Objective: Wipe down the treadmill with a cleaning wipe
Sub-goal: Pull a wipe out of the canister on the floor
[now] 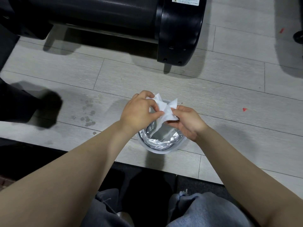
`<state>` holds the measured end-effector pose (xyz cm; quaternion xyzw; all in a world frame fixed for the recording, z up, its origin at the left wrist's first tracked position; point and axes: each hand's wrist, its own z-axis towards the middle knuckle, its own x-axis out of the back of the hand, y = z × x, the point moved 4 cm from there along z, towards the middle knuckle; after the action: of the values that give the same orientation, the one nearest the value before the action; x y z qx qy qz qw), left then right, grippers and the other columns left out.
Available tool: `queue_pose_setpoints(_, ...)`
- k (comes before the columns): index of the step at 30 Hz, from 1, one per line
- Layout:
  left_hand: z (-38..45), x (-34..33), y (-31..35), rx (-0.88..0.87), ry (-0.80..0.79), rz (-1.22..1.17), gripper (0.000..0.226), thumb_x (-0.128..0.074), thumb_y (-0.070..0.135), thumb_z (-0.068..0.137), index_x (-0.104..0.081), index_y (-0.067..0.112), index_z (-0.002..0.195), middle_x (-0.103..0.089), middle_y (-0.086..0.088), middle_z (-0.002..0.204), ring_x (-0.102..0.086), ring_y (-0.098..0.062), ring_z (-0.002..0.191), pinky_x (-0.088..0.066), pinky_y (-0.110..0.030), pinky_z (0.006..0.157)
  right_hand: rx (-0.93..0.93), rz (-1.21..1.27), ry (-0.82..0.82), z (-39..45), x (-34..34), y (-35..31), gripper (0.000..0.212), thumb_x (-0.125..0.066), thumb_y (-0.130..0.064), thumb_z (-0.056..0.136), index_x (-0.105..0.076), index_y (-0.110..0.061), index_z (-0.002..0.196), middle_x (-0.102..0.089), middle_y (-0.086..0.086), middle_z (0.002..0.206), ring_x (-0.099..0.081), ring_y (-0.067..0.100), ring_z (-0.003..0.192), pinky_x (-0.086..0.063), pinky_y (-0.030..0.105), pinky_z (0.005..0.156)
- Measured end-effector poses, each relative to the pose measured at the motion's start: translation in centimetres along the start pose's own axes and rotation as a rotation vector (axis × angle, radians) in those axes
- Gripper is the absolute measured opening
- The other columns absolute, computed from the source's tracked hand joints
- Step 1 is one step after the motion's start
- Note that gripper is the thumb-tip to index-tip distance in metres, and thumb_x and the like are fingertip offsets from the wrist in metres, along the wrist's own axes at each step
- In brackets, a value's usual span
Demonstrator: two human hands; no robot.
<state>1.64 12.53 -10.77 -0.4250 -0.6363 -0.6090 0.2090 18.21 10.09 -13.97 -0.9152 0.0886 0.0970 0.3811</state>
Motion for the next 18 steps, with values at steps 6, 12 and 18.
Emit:
queue_pose_setpoints(6,0.26,0.16,0.2,0.073,0.011,-0.039,0.018,-0.076,0.042,0.081,-0.074,0.025,0.087,-0.052,0.012,0.13,-0.045,-0.014,0.122,-0.037,-0.028,0.099,0.014,-0.045,-0.093,-0.14,-0.58,-0.05,0.026,-0.05,-0.005,0.099,-0.061,0.003,0.122,-0.069,0.021,0.11,-0.067,0.029,0.096,-0.05,0.043,0.095)
queue_pose_setpoints(12,0.5,-0.54,0.26,0.092,-0.054,-0.142,0.012,-0.077,0.033,0.081,-0.074,0.022,0.087,-0.052,0.016,0.125,-0.046,-0.011,0.122,-0.032,-0.019,0.096,0.035,-0.004,-0.156,-0.37,-0.62,-0.03,0.023,-0.049,-0.005,0.099,-0.065,-0.001,0.116,-0.071,0.016,0.106,-0.068,0.024,0.091,-0.054,0.032,0.084)
queue_pose_setpoints(18,0.59,-0.57,-0.01,0.174,-0.107,-0.393,0.017,-0.076,0.021,0.083,-0.066,0.029,0.072,-0.055,0.015,0.123,-0.055,-0.003,0.112,-0.04,-0.018,0.093,0.007,0.103,-0.192,-0.47,-0.15,-0.03,0.028,-0.049,-0.002,0.096,-0.06,0.004,0.121,-0.067,0.02,0.115,-0.065,0.024,0.099,-0.054,0.029,0.085)
